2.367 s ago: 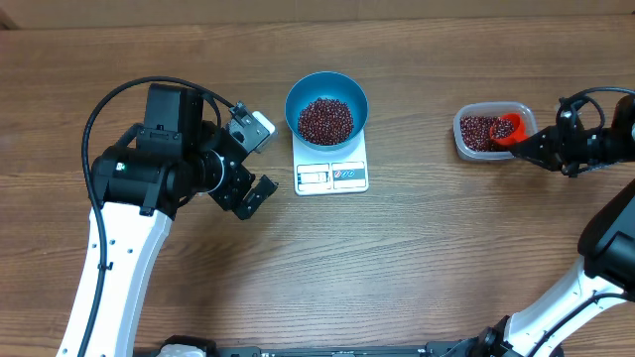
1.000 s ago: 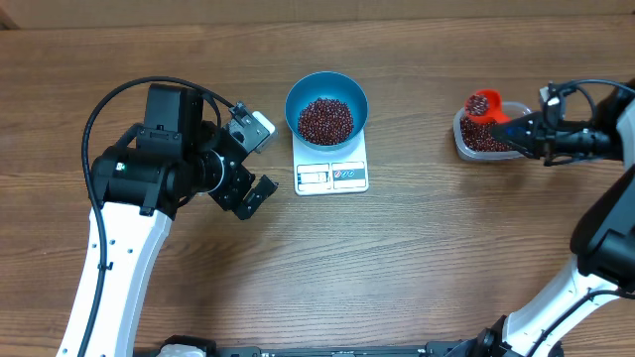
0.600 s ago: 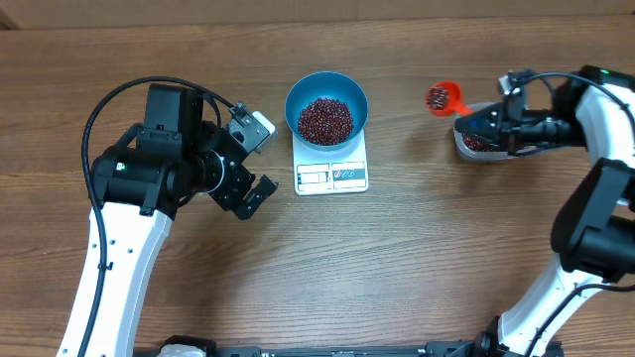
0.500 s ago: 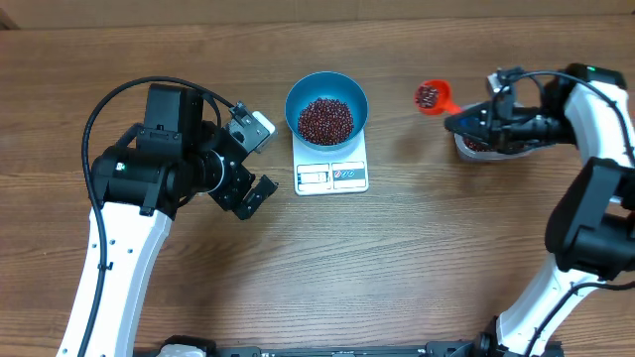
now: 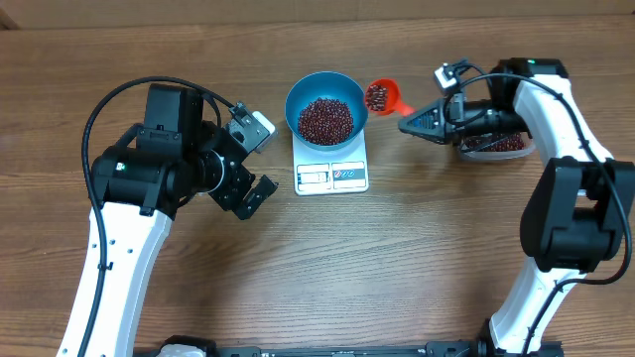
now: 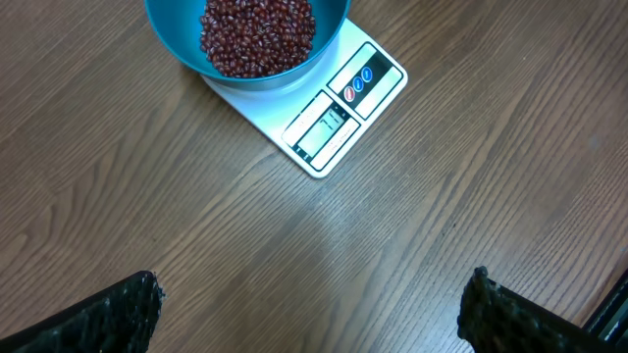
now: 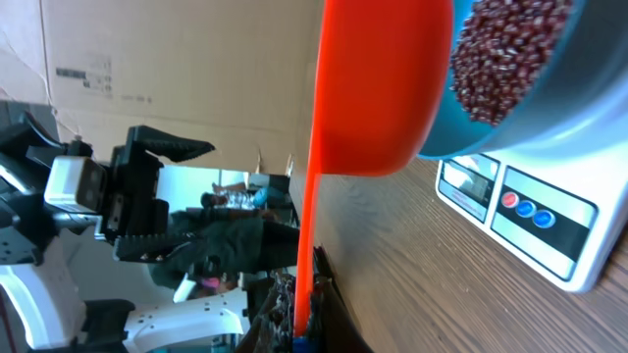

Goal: Scoop item into bowl and weigh 150g on scale
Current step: 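Carry the filled scoop left over the blue bowl on the scale, then tilt the scoop with the right gripper to pour beans into the bowl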

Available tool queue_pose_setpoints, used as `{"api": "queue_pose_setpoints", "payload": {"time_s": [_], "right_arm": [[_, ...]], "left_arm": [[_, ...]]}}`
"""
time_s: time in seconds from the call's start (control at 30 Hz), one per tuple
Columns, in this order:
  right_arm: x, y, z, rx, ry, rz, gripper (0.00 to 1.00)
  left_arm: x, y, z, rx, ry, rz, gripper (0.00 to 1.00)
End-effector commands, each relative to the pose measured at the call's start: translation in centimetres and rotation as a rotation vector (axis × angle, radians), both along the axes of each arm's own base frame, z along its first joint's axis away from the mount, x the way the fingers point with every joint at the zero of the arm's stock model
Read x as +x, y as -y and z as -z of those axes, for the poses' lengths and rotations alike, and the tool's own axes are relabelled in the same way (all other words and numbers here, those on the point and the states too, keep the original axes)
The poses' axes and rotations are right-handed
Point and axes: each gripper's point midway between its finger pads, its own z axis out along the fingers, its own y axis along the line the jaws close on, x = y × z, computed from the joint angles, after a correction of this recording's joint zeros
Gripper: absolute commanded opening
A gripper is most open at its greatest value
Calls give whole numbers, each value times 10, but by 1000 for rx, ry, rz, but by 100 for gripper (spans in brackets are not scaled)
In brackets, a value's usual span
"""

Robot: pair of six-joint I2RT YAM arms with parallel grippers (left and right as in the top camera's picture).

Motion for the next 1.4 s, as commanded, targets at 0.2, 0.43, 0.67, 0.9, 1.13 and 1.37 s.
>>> {"api": "queue_pose_setpoints", "payload": {"time_s": [0.2,0.43,0.67,0.9,1.13,1.37], "right_arm": [[7,-33,3,-10,47,-58,4],[10,-45,39,-246,81,-104,4],[20,-57,37,-392,193,-141,4],[30,-58,44,-603,291,-162,4],[32,-63,58,-830,375,-202,4],[40,-62,59,-995,441,-196,4]], "left_arm": [[2,3,-4,-5,16,26,100],[2,3,-4,-5,16,26,100],[2,3,-4,-5,16,26,100],[2,3,-4,-5,16,26,100],[2,3,-4,-5,16,26,100],[2,3,-4,-5,16,26,100]]}}
